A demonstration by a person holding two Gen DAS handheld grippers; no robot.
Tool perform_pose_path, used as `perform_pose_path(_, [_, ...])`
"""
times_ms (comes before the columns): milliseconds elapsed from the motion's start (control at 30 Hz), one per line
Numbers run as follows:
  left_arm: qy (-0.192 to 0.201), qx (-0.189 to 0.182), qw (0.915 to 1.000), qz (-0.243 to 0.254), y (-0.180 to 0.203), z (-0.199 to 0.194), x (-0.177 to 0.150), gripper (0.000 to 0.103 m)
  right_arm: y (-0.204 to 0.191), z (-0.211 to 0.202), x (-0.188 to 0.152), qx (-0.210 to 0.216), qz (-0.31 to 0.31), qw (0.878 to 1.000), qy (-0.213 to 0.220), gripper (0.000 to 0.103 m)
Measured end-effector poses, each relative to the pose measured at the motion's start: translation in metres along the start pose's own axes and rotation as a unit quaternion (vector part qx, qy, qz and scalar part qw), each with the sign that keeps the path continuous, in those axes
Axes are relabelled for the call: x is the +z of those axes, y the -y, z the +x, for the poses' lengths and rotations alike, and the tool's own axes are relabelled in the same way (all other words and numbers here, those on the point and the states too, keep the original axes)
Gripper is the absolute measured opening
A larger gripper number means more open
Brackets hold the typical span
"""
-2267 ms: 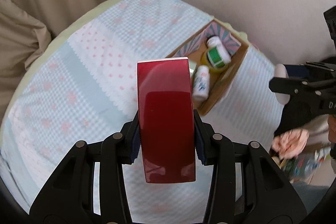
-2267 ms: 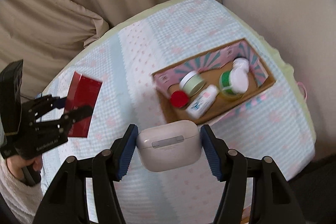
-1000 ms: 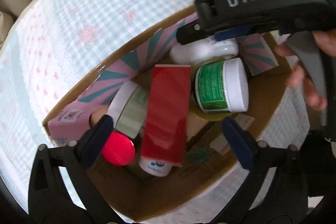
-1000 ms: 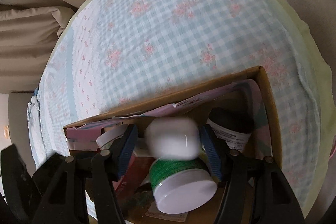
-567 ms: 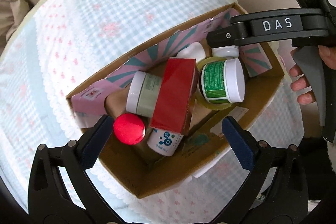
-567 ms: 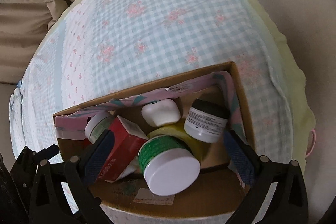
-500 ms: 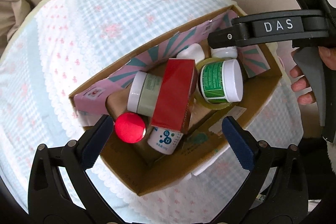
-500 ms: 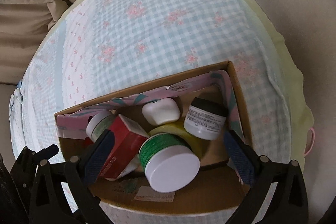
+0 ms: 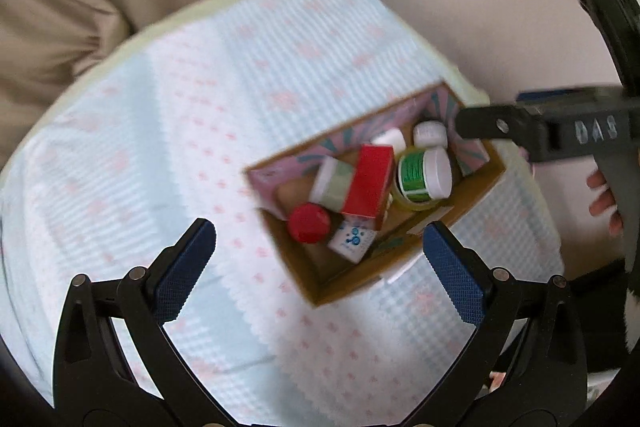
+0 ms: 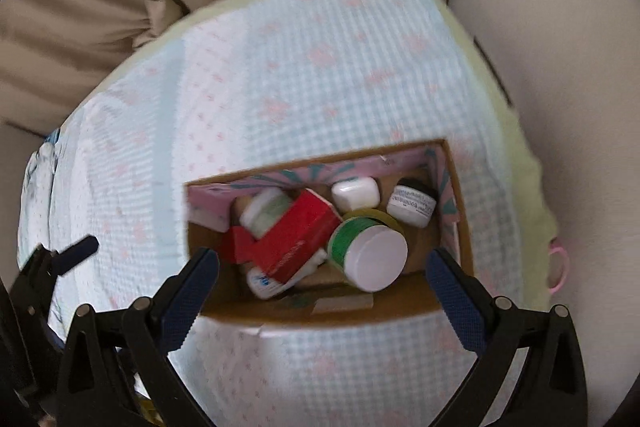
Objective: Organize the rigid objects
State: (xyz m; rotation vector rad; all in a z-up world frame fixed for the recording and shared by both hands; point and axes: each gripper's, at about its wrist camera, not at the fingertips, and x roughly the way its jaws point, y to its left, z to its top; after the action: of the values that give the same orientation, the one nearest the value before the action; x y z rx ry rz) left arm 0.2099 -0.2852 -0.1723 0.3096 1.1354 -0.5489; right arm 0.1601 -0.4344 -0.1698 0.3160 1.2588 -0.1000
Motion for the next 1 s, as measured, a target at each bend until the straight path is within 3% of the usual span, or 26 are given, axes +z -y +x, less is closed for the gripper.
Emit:
perform_pose_path(200, [0.084,0.021,0.9943,-0.062,-0.050,-0.120,-0.017,0.103,-0.071,-0.097,-0.021,-0.014,-0.053,0.995,0.080,0.103])
perform_pose_path(467, [0.189,0.101,0.9713,-0.103,-0.086,-0.240,-0.070,0.103,-0.153,-0.191,-0.073,-0.013,-0.097,0.978,0.184,0.103])
perform_pose_path(567, [0.217,0.121,0.9614,-0.118,-0.091,-0.264,-0.093,0.103,-0.169,-0.203,-0.091,-0.018,-0.102,0.973,0.208,0.103])
perform_pose_path(767, [0.254,0.128,0.9465,-0.153,-0.099,-0.288,-0.131,0.103,-0.183,-0.215,-0.118,-0.033,-0.114,0.965,0.235,0.103])
perform_pose_path(1000, [0.259,0.147,0.9431,-0.148,-0.092,-0.290,-0.141,0.103,-0.184,-0.224,-0.128,-0.037,-0.111,0.961,0.250,0.103])
